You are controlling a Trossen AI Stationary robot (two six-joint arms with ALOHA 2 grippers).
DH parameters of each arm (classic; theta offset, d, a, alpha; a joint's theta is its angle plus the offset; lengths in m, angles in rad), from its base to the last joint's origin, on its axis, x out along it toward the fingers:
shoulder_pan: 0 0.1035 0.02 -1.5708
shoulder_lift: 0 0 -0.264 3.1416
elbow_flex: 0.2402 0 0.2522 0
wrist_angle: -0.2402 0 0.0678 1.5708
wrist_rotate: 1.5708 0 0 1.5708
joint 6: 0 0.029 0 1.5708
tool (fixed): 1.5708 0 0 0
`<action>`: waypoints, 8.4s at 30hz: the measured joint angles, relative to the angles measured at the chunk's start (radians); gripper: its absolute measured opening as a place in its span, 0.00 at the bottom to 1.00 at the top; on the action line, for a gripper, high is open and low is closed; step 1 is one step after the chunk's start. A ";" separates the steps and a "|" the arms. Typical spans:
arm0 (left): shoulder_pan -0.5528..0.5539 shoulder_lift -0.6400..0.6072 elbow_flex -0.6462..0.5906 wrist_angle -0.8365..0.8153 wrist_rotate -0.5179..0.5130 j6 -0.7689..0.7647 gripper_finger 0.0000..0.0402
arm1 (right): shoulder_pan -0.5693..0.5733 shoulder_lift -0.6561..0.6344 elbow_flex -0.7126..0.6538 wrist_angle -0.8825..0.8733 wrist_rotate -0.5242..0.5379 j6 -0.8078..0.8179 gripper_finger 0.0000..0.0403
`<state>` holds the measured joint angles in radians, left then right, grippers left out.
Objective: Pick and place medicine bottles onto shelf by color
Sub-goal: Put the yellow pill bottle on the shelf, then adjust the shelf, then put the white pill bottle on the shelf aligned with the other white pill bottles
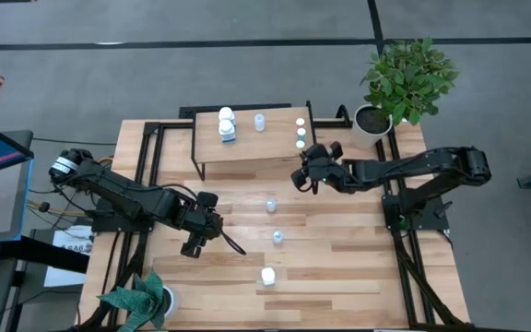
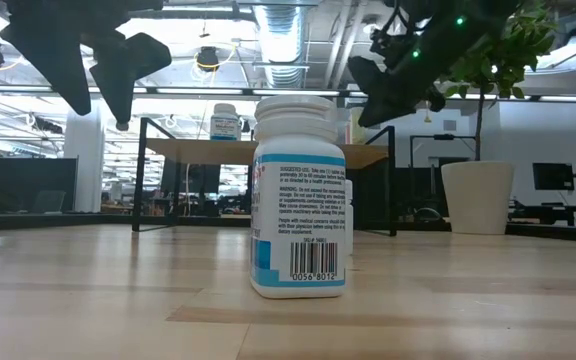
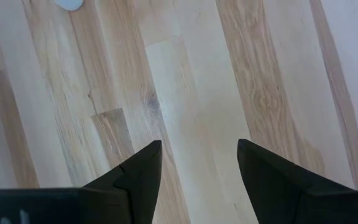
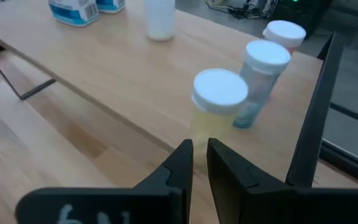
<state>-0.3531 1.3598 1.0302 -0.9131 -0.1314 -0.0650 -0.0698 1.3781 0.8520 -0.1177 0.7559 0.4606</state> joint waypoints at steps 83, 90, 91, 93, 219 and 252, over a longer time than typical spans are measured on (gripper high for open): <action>0.609 -0.100 0.000 -0.211 -0.217 0.257 0.49 | 0.423 -0.016 0.095 -0.399 -0.381 0.160 0.18; 0.646 -0.100 0.000 -0.215 -0.220 0.283 0.49 | 0.423 -0.016 0.095 -0.398 -0.380 0.160 0.18; 0.649 -0.100 0.000 -0.215 -0.218 0.283 0.49 | 0.423 -0.016 0.095 -0.398 -0.380 0.160 0.18; 0.651 -0.100 0.000 -0.214 -0.196 0.282 0.49 | 0.423 -0.016 0.095 -0.399 -0.380 0.160 0.18; 0.258 -0.136 -0.066 -0.064 0.098 0.150 0.49 | 0.285 0.748 0.663 -0.242 -0.418 -0.047 0.06; 0.258 -0.100 -0.066 0.220 0.123 0.011 0.58 | 0.587 0.182 0.540 -1.197 -0.204 0.293 0.04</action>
<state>-0.0948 1.2602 0.9646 -0.6935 -0.0084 -0.0540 0.5173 1.5596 1.3921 -1.3149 0.5519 0.7538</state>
